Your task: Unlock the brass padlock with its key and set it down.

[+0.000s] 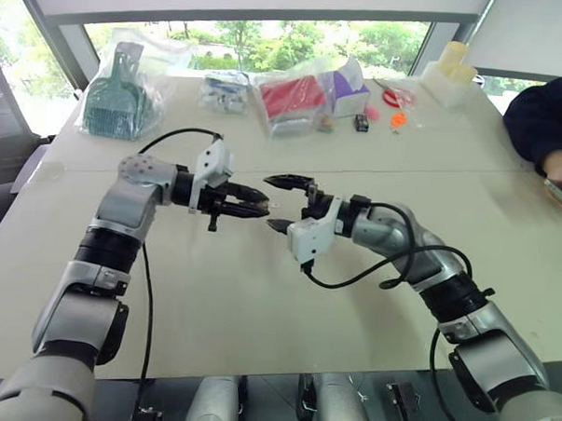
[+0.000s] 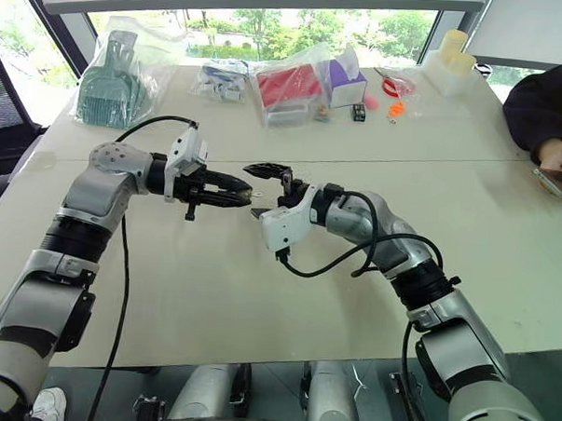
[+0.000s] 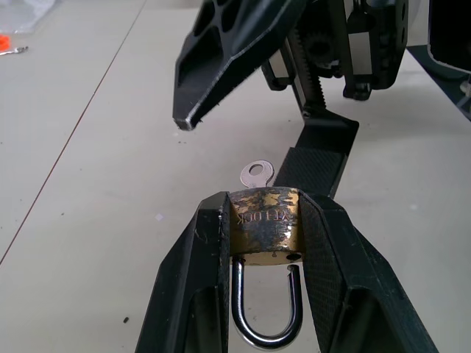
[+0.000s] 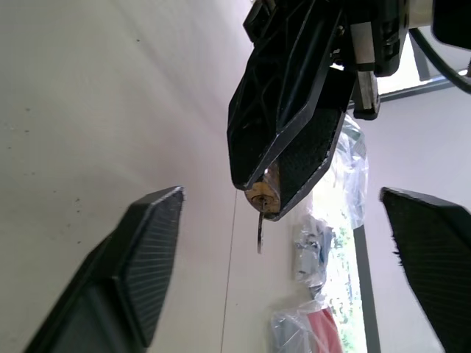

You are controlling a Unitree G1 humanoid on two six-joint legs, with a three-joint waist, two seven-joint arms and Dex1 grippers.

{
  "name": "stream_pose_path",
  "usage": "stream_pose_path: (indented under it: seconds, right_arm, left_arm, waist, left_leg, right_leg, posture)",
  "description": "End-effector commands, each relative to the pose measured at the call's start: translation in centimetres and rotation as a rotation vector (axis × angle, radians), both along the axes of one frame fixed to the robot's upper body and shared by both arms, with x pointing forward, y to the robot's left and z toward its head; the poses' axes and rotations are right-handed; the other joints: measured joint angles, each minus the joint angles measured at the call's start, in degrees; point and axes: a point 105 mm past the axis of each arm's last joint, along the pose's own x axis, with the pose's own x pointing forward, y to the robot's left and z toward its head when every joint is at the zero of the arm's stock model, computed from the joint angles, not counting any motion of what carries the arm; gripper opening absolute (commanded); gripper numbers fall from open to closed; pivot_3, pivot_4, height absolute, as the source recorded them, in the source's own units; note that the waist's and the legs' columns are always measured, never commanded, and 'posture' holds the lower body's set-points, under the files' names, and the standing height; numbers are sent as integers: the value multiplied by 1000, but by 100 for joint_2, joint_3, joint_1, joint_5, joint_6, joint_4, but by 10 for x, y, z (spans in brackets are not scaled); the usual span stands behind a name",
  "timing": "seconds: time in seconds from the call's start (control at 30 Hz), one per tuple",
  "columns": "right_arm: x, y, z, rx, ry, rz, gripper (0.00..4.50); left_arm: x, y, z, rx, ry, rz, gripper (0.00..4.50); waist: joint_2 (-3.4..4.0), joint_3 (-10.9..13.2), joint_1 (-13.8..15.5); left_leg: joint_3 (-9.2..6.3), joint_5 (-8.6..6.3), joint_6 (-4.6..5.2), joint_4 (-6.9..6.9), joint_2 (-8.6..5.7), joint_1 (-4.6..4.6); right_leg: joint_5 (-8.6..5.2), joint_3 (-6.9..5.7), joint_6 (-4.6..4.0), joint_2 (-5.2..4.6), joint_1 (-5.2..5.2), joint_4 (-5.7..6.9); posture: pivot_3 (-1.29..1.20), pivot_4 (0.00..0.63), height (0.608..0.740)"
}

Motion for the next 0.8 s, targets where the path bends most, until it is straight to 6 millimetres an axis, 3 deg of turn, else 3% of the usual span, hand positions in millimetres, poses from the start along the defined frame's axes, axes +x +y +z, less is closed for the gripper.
stream_pose_path:
  seconds: [0.03,0.2,0.53,0.6,0.8]
  right_arm:
    - [-2,7,16,33,-62,38,2579]
    - [-2,11,17,37,-73,55,15]
    - [0,14,18,32,-85,55,15]
    - [1,14,18,29,-81,51,0]
    - [2,11,15,27,-54,35,0]
  left_arm:
    - [0,-2,23,-46,-50,-4,765]
    - [-1,-2,22,-41,-42,-11,765]
    - [-5,-2,22,-39,-14,-20,765]
    - [-5,-1,21,-38,4,-16,1799]
    - [-12,5,23,-40,41,-21,4259]
  waist:
    - [0,0,-3]
    - [0,0,-5]
    - [0,0,-4]
    - [0,0,-5]
    - [0,0,-14]
  left_leg:
    - [0,0,0,0,0,0]
    - [1,0,0,0,0,0]
    - [1,1,-1,0,0,1]
    - [1,0,-1,0,0,1]
    - [1,1,-1,0,0,1]
  right_leg:
    - [0,0,0,0,0,0]
    - [0,1,0,0,-1,0]
    - [0,2,0,0,0,1]
    - [0,2,0,0,0,1]
    - [0,3,0,0,0,2]
  posture:
    - [0,150,740]
    - [0,150,740]
    - [0,150,740]
    - [0,150,740]
    - [0,150,740]
